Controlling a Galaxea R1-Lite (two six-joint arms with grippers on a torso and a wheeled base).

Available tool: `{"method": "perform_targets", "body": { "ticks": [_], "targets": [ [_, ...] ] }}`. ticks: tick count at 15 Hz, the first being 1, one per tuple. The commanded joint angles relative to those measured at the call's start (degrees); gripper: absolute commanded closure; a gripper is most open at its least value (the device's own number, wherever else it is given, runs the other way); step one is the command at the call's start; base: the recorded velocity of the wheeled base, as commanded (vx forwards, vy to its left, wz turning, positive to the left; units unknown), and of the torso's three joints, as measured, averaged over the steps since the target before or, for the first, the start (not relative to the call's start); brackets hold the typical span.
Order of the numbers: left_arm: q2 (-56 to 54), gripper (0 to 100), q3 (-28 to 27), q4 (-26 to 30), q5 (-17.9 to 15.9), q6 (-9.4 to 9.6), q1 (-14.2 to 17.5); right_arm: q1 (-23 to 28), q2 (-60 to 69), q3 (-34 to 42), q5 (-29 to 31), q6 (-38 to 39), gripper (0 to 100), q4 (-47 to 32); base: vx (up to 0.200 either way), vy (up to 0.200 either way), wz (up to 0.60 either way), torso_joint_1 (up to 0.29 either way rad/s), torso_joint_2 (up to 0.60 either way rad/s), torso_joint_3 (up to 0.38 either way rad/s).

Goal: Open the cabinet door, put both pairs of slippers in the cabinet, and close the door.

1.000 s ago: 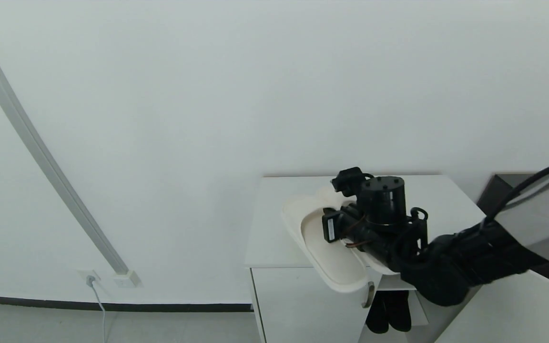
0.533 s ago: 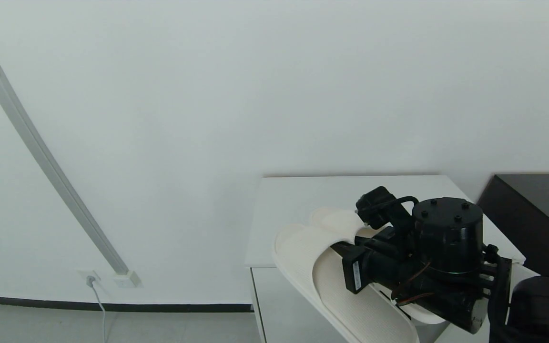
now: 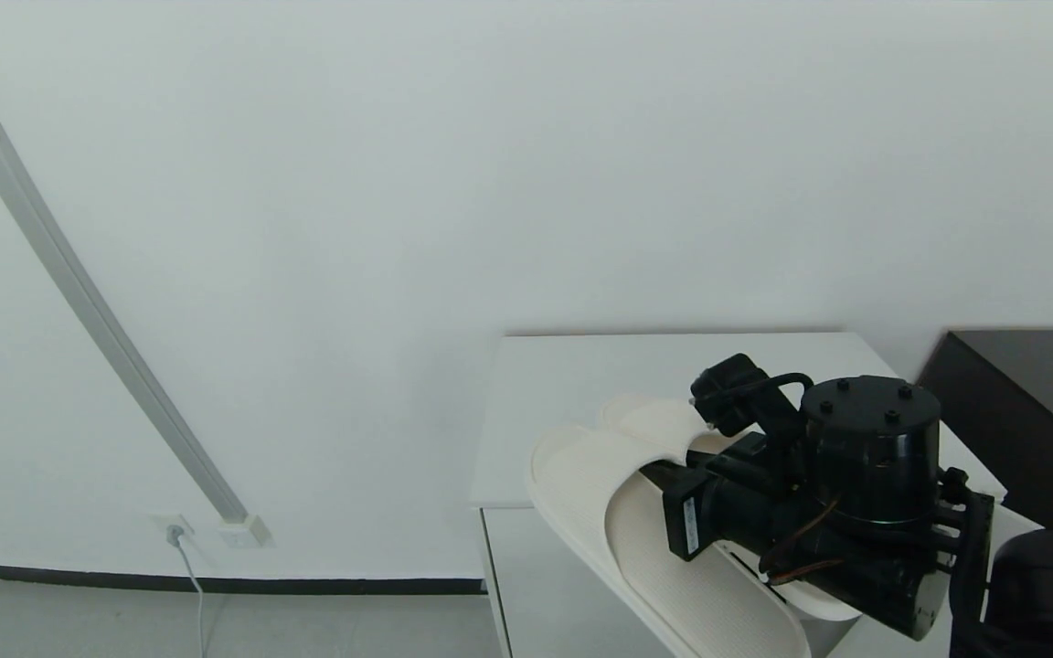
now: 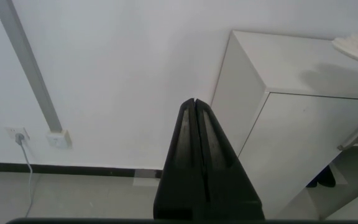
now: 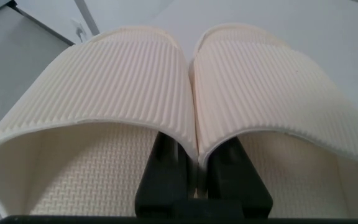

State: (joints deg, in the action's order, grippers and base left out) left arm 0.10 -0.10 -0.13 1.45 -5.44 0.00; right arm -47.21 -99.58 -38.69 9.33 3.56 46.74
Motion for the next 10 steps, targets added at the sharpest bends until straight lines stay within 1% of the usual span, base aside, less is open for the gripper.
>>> {"method": "perform_targets", "body": {
  "ticks": [1,10],
  "targets": [
    [0.08,100,0.01,-0.04,-0.04,-0.01,0.00,-0.07,-0.17,0.02,-0.01,0.04,100,0.02,-0.200,0.000,0.00,0.022,0.01,-0.007],
    [0.08,100,0.01,-0.04,-0.04,-0.10,0.00,-0.07,-0.26,0.20,-0.01,0.04,100,0.11,-0.200,0.000,0.00,-0.001,0.00,0.005]
  ]
}}
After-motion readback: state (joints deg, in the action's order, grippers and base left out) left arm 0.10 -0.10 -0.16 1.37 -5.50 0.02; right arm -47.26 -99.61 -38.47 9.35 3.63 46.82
